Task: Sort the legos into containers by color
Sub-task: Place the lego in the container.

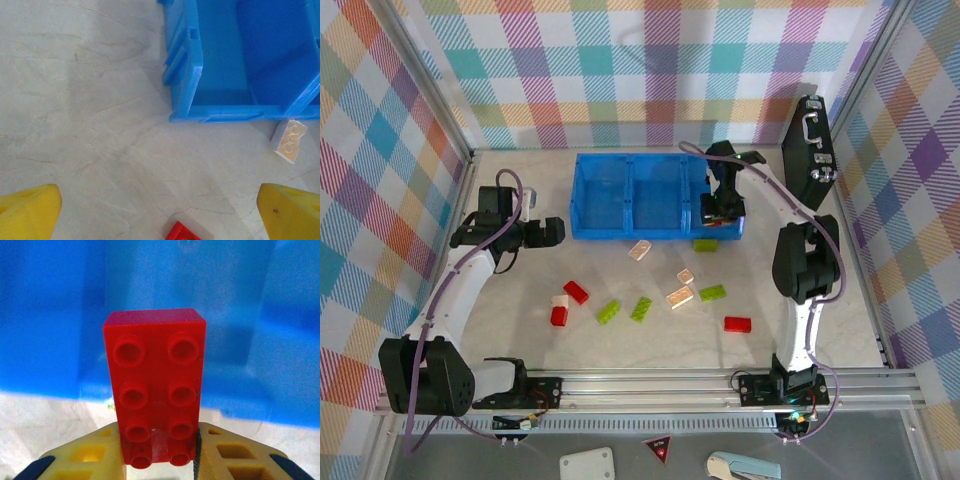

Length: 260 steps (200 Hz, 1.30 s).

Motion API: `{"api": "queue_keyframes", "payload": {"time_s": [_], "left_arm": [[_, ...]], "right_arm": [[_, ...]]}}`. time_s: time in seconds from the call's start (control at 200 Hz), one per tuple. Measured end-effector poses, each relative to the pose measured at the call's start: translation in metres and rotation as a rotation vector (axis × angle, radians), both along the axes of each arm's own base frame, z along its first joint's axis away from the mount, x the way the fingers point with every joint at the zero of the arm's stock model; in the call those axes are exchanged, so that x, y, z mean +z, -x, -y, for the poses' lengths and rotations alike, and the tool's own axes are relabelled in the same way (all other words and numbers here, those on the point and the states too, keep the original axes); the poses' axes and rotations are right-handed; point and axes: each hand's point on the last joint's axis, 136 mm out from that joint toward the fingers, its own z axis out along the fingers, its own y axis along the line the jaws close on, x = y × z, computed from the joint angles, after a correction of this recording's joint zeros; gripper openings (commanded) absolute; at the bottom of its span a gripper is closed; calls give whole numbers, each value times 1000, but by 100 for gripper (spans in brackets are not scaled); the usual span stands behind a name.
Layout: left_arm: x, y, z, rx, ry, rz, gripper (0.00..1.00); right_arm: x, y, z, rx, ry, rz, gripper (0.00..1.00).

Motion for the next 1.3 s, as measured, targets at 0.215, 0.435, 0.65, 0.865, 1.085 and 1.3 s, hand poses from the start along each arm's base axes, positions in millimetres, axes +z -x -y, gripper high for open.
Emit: {"api": "queue_keyframes", "payload": {"time_s": [0.215,0.435,0.65,0.865,1.085,1.3], "left_arm": [[-1,0,0,0,0,-4,100],[-2,0,0,0,0,-7,100],[-4,-1,0,0,0,-14,100],[-6,-1,0,0,-1,-18,100],[-6,-1,0,0,-1,-19,100],[-8,-1,0,0,-1,-24,100]], "right_arm": [[-11,-31,-1,14,12,5,34],[-29,-50,-1,17,34,-5,34],[-51,-60,2,18,46,-29,34],[-71,-62,5,20,63,-53,34],[-75,-65,6,16,65,-49,42],[-75,-65,7,15,64,-50,46]]}}
